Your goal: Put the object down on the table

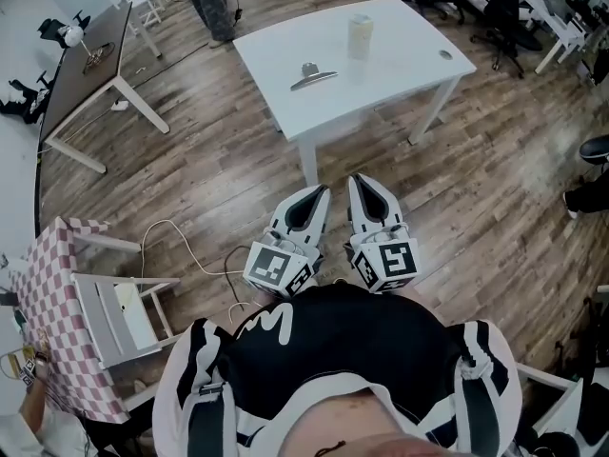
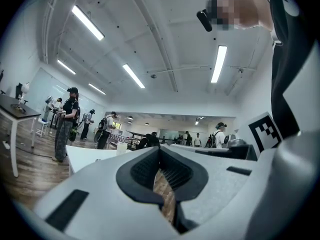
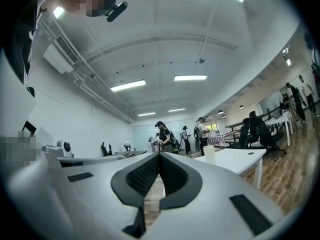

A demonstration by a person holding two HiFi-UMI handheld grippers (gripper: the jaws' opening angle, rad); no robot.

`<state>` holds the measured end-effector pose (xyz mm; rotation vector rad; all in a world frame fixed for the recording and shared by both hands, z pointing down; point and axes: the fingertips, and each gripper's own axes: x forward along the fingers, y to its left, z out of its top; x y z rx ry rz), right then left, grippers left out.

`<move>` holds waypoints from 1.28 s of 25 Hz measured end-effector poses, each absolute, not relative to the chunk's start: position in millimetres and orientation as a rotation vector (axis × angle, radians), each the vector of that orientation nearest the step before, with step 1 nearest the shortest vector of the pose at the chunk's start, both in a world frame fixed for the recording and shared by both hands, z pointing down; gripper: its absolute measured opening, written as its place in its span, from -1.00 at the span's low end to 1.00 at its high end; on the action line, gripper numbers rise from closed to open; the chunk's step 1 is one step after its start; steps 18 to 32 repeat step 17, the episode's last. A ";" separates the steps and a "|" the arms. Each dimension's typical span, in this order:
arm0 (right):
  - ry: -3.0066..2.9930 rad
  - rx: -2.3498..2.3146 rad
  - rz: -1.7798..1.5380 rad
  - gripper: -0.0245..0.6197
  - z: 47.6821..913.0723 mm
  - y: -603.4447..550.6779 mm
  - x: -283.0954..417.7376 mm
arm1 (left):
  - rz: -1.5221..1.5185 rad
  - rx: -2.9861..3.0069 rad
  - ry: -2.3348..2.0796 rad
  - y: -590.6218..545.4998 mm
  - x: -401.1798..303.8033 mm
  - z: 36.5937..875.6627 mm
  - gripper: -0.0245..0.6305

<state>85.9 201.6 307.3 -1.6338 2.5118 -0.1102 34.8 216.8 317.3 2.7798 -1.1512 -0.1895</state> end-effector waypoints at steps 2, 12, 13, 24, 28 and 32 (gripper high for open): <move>2.517 -1.631 -0.087 -0.87 304.8 203.2 83.7 | -0.189 2.779 -1.144 217.6 34.1 317.3 -0.91; 2.536 -1.634 -0.038 -0.87 301.0 211.0 76.2 | -0.197 2.772 -1.134 222.8 30.5 317.1 -0.91; 2.539 -1.634 -0.032 -0.87 300.6 211.1 76.1 | -0.195 2.771 -1.133 222.6 31.2 317.3 -0.91; 2.541 -1.638 -0.033 -0.87 300.2 210.7 79.4 | -0.189 2.785 -1.119 223.4 36.3 316.0 -0.91; 2.541 -1.638 -0.033 -0.87 300.2 210.7 79.4 | -0.189 2.785 -1.119 223.4 36.3 316.0 -0.91; 2.541 -1.638 -0.033 -0.87 300.2 210.7 79.4 | -0.189 2.785 -1.119 223.4 36.3 316.0 -0.91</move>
